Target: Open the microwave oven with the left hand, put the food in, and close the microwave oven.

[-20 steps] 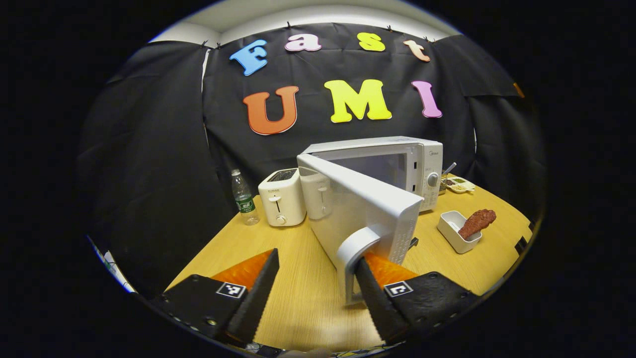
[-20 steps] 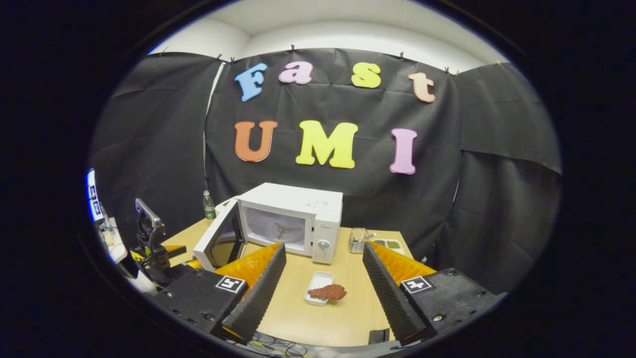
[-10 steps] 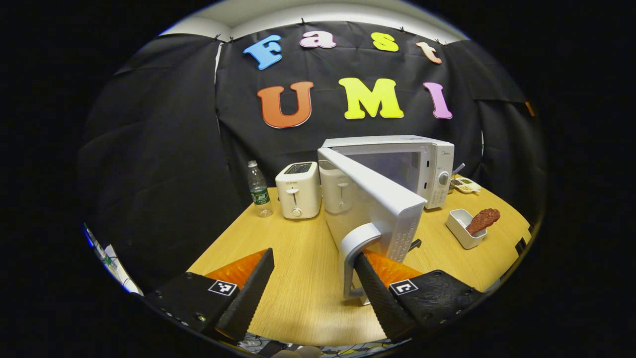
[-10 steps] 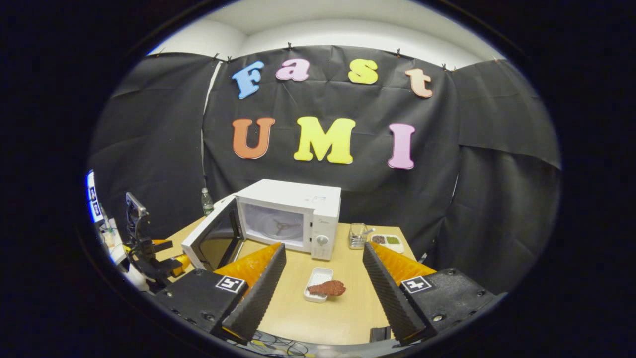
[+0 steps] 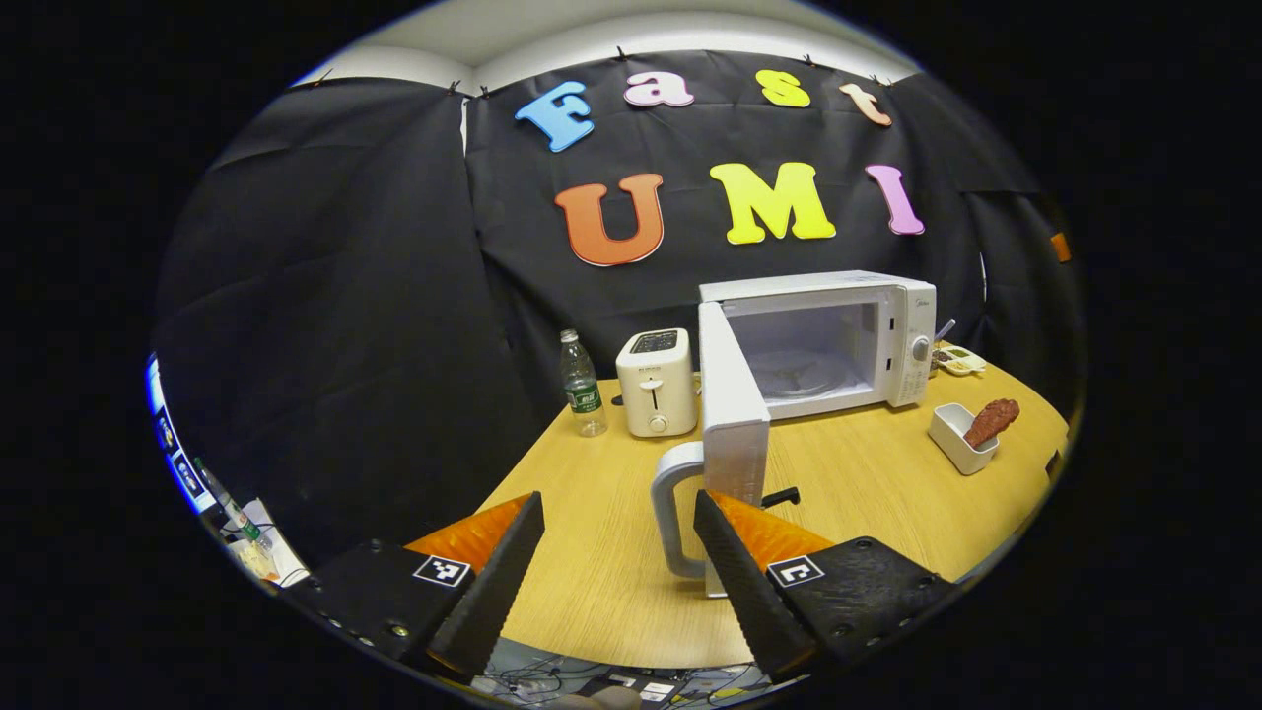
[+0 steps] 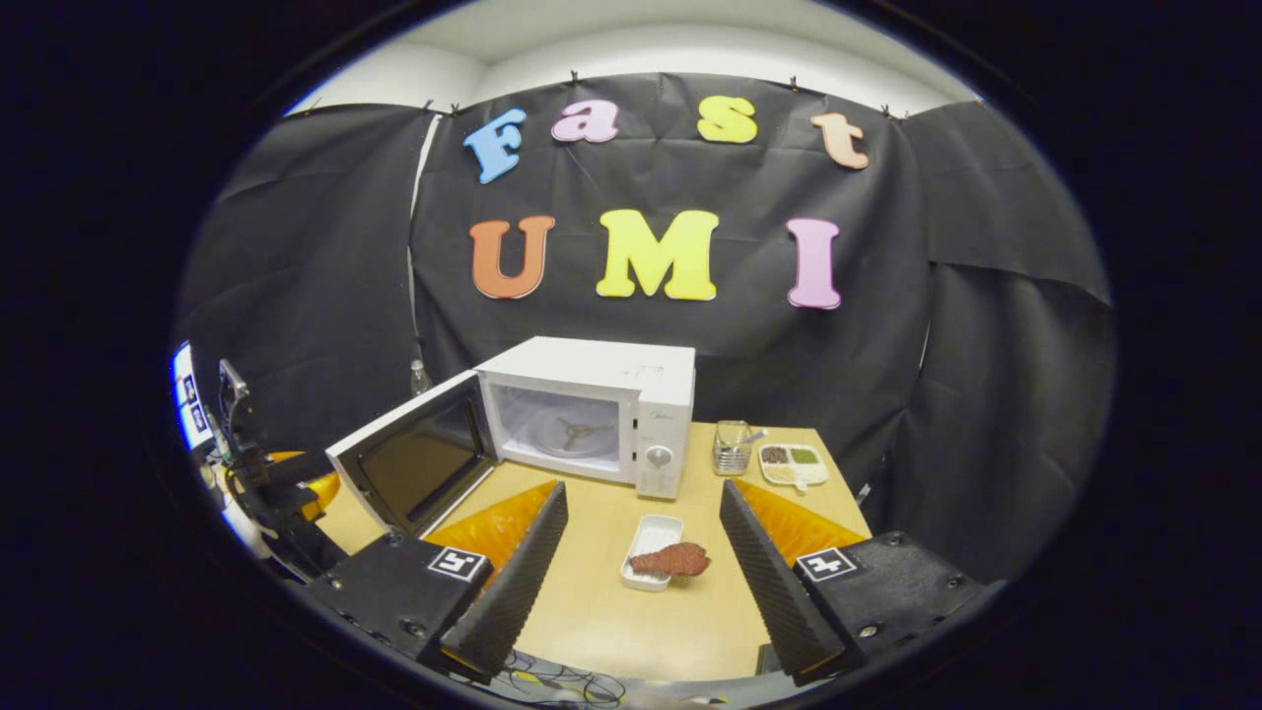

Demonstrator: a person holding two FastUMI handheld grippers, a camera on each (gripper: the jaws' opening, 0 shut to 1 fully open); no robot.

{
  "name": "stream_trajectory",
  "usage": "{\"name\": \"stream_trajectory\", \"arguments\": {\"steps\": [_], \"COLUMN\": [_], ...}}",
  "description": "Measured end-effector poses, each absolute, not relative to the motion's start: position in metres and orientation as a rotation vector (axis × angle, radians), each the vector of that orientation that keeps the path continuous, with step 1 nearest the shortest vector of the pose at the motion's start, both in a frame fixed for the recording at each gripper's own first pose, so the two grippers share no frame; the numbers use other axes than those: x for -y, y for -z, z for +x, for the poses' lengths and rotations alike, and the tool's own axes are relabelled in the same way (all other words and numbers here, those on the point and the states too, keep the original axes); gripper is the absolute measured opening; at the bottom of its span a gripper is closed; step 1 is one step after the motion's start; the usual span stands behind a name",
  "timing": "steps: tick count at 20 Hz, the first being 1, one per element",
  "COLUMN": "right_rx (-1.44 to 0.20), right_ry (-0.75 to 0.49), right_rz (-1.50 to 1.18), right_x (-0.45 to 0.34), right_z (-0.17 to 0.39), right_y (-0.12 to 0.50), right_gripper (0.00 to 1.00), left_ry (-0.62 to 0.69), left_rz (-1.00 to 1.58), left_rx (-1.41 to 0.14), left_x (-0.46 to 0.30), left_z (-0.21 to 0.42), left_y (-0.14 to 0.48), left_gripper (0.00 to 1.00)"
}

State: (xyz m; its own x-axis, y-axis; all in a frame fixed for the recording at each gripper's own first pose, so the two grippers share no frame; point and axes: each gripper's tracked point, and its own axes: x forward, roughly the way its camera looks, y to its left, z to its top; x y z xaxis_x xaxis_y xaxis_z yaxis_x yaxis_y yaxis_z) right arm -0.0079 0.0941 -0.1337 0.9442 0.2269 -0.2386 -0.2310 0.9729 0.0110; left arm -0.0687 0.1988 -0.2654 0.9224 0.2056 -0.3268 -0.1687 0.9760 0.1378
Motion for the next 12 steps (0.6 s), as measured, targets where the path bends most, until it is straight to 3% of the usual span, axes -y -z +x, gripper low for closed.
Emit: {"name": "stream_trajectory", "arguments": {"steps": [8, 9, 12], "right_rx": [-0.447, -0.487, -0.594], "right_ry": [-0.262, -0.277, -0.313], "right_rz": [0.125, 0.148, 0.222], "right_x": [-0.052, -0.050, -0.046], "right_z": [0.060, 0.070, 0.101], "right_y": [0.254, 0.273, 0.320], "right_gripper": [0.99, 0.92, 0.97], "left_ry": [-0.192, -0.192, -0.198], "left_rz": [0.043, 0.035, 0.024], "left_rx": [-0.370, -0.368, -0.364], "left_x": [-0.154, -0.144, -0.115], "left_z": [-0.103, -0.105, -0.103], "left_y": [0.245, 0.238, 0.218], "left_gripper": [0.96, 0.96, 0.95]}}
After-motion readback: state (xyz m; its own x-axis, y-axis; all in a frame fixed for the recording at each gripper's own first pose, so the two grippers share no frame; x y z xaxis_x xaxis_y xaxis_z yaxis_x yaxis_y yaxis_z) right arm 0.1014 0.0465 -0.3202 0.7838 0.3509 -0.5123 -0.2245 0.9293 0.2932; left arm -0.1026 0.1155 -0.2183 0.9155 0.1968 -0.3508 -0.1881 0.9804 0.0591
